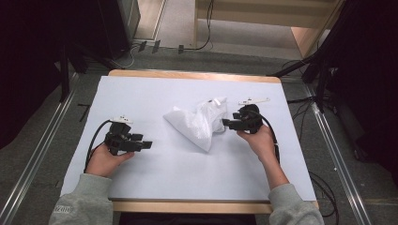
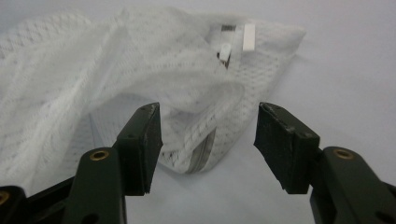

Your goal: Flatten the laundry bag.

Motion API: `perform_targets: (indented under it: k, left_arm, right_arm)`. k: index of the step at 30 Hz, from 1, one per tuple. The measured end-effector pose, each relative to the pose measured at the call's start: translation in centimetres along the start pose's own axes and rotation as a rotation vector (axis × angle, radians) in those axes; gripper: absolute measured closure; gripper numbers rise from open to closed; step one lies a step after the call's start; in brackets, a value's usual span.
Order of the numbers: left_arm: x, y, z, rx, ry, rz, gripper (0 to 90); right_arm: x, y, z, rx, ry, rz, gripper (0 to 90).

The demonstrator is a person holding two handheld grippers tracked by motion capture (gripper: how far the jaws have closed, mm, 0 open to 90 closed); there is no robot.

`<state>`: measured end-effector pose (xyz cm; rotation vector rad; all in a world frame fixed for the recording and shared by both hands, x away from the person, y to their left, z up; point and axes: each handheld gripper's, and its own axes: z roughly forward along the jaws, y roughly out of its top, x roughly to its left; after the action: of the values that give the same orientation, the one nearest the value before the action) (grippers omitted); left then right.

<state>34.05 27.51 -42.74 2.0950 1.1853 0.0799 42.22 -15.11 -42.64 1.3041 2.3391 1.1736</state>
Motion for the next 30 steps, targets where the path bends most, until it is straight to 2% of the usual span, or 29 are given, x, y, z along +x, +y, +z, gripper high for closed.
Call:
perform_targets:
  k: [6,10,11,13,16,20,23,27,28,30]
  left_arm:
    - [0.1,-0.4,-0.4,-0.003,0.009,-0.010,40.5]
    - [0.1,-0.7,-0.6,0.000,0.016,-0.014,40.5]
    - [0.2,-0.8,-0.7,-0.004,0.017,-0.017,40.5]
    - [0.2,-0.8,-0.7,-0.003,0.019,-0.017,40.5]
    - [0.3,-1.1,-0.9,-0.002,0.023,-0.022,40.4]
    - [0.3,-1.1,-0.9,-0.004,0.026,-0.023,40.4]
    - [0.2,-1.1,-0.9,-0.003,0.025,-0.024,40.4]
    - [0.3,-1.1,-0.9,-0.002,0.026,-0.023,40.3]
    - [0.3,-1.1,-0.9,-0.001,0.026,-0.023,40.3]
    - [0.3,-1.1,-0.9,-0.002,0.027,-0.023,40.3]
  right_arm:
    - [0.0,1.6,-0.2,-0.036,-0.007,-0.005,42.5]
    - [-0.5,2.5,0.7,-0.033,-0.012,0.004,40.9]
    - [-0.8,2.5,1.4,-0.021,-0.013,0.008,39.7]
    - [-1.1,2.5,1.9,-0.010,-0.016,0.012,38.6]
    - [-1.5,1.9,3.8,0.039,-0.017,0.014,33.5]
    - [-1.6,1.4,5.1,0.095,-0.017,0.022,30.5]
    - [-1.7,1.1,5.5,0.101,-0.011,0.034,30.5]
    - [-1.9,0.6,6.0,0.105,0.008,0.051,34.4]
    - [-1.7,0.3,6.3,0.107,0.030,0.053,38.5]
    - [-1.5,0.2,6.3,0.101,0.018,0.040,40.8]
